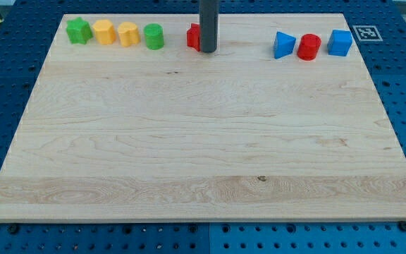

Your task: Move the red star near to the green circle

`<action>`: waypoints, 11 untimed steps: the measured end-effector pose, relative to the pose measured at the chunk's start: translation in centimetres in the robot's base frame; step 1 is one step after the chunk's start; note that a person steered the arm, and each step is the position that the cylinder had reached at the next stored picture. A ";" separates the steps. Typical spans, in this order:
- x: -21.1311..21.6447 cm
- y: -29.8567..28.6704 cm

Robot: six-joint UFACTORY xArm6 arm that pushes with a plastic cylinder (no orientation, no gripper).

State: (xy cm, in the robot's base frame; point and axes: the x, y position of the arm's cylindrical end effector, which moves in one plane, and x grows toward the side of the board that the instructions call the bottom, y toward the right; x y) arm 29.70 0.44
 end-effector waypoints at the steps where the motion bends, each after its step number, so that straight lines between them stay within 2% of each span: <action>1: 1.1 0.0; 3: 2.1 3.6; 5: -2.5 4.0; 11: -1.5 -3.1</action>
